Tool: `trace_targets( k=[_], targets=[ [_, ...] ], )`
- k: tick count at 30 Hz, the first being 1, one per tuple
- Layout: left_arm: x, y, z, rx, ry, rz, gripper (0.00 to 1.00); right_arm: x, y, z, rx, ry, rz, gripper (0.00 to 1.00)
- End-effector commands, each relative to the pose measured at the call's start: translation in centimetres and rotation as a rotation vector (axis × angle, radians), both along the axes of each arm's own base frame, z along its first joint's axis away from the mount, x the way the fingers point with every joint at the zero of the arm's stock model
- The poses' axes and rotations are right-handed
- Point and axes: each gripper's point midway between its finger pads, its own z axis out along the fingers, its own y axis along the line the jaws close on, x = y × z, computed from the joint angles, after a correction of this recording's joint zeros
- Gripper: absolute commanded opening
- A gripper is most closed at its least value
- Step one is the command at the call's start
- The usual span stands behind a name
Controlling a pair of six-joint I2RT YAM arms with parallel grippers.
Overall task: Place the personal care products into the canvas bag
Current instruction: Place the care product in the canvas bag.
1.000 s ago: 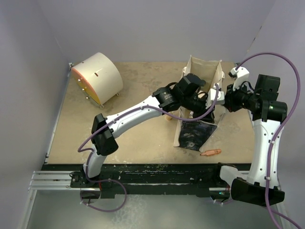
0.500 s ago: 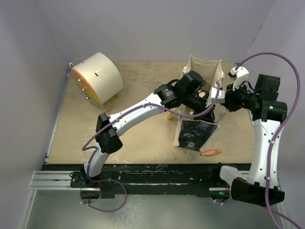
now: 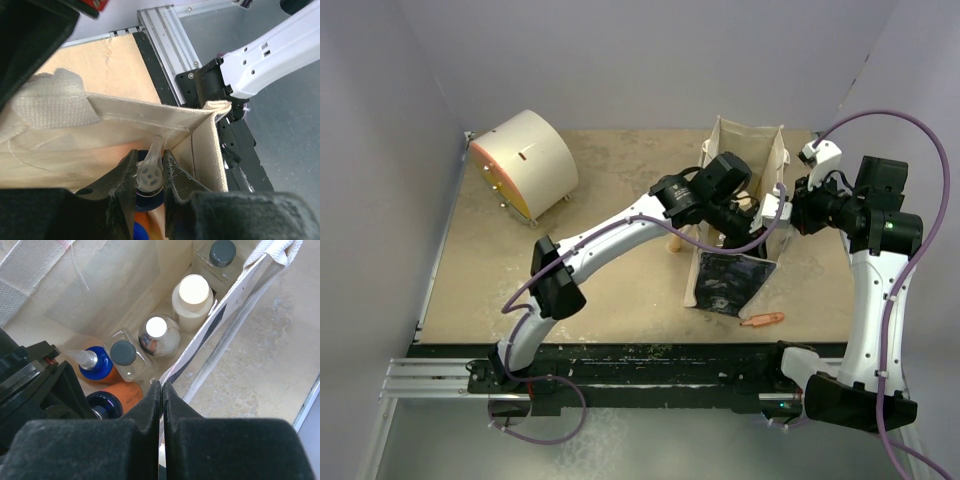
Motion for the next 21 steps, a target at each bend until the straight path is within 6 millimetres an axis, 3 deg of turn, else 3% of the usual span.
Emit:
trace_targets(
  k=[1, 21],
  targets=[
    [-2.1, 0.6, 3.1, -0.093, -0.034, -0.128, 0.0, 0.3, 0.8, 3.3, 0.001, -0.148, 0.057, 0.0],
    [-2.7, 0.5, -0.9, -0.041, -0.08, -0.227, 0.0, 0.3, 1.2, 3.5, 0.013, -0.151, 0.077, 0.0]
  ],
)
